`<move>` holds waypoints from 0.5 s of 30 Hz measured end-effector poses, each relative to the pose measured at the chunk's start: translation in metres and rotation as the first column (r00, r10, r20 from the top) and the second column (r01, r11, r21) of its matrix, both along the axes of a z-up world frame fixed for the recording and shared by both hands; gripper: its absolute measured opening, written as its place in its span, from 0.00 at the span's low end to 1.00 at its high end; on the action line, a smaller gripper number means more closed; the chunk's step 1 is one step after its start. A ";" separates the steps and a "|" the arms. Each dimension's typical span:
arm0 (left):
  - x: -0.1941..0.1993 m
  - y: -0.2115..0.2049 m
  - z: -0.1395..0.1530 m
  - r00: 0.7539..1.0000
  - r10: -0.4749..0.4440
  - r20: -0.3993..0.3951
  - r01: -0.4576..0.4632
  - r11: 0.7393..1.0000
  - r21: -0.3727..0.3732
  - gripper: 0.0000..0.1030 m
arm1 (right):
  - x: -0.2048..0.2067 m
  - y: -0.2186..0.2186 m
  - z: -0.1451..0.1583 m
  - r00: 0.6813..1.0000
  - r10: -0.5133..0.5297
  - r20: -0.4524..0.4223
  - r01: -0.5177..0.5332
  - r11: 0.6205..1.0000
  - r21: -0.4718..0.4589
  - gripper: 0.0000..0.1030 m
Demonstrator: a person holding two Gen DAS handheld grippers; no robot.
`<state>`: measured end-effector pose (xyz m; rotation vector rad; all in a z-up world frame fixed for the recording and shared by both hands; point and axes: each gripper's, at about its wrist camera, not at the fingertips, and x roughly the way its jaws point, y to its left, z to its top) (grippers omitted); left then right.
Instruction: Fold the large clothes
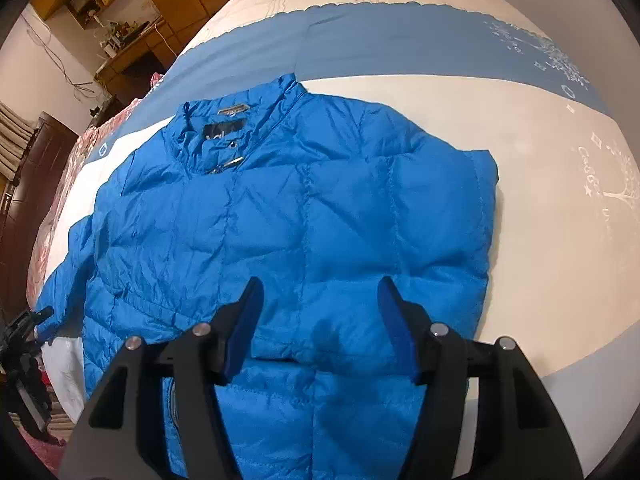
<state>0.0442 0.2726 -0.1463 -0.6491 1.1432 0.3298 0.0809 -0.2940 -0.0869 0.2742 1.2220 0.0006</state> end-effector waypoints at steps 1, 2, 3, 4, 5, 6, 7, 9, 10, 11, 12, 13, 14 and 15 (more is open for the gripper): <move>-0.008 0.020 -0.008 0.998 0.061 0.002 -0.061 0.997 -0.048 0.61 | 0.002 0.000 0.000 1.000 0.000 -0.003 0.000 1.000 0.003 0.57; -0.014 0.034 -0.014 0.995 0.100 0.012 -0.099 0.992 -0.084 0.61 | 0.000 0.000 0.001 1.000 -0.001 -0.004 0.001 1.000 0.008 0.57; -0.017 0.045 -0.020 0.991 0.132 0.021 -0.128 0.985 -0.112 0.61 | 0.000 0.001 0.002 1.000 -0.001 -0.004 0.001 1.000 0.012 0.57; -0.020 0.056 -0.025 0.987 0.160 0.025 -0.155 0.979 -0.134 0.61 | -0.001 0.002 0.002 1.000 -0.001 -0.004 0.001 1.000 0.012 0.57; -0.022 0.068 -0.031 0.981 0.187 0.048 -0.176 0.970 -0.170 0.61 | -0.001 0.003 0.002 1.000 0.000 -0.005 0.000 1.000 0.011 0.57; -0.023 0.076 -0.035 0.977 0.201 0.066 -0.185 0.963 -0.196 0.61 | -0.002 0.004 0.002 1.000 0.002 -0.007 -0.002 1.000 0.007 0.57; -0.023 0.085 -0.039 0.972 0.223 0.079 -0.200 0.952 -0.230 0.61 | -0.002 0.005 0.002 1.000 0.001 -0.011 -0.001 1.000 0.004 0.57; -0.021 0.093 -0.042 0.963 0.245 0.108 -0.210 0.941 -0.265 0.61 | -0.004 0.005 0.000 1.000 0.000 -0.014 0.000 1.000 0.001 0.57; -0.019 0.099 -0.044 0.959 0.261 0.114 -0.221 0.933 -0.285 0.61 | -0.005 0.005 0.000 1.000 -0.002 -0.016 0.002 1.000 -0.003 0.57; -0.018 0.101 -0.045 0.953 0.278 0.117 -0.233 0.924 -0.303 0.61 | -0.005 0.005 -0.001 1.000 -0.005 -0.018 0.005 1.000 -0.006 0.57; -0.017 0.104 -0.046 0.948 0.294 0.125 -0.243 0.916 -0.319 0.61 | -0.006 0.005 -0.002 1.000 -0.008 -0.022 0.008 1.000 -0.005 0.57; -0.019 0.107 -0.047 0.945 0.300 0.130 -0.246 0.914 -0.323 0.60 | -0.007 0.004 -0.003 1.000 -0.010 -0.024 0.010 1.000 -0.003 0.57; -0.020 0.111 -0.047 0.942 0.308 0.130 -0.256 0.914 -0.314 0.51 | -0.007 0.004 -0.003 1.000 -0.013 -0.026 0.013 1.000 -0.005 0.57; -0.020 0.111 -0.047 0.941 0.313 0.127 -0.266 0.918 -0.294 0.34 | -0.008 0.003 -0.004 0.999 -0.016 -0.028 0.015 1.000 -0.008 0.57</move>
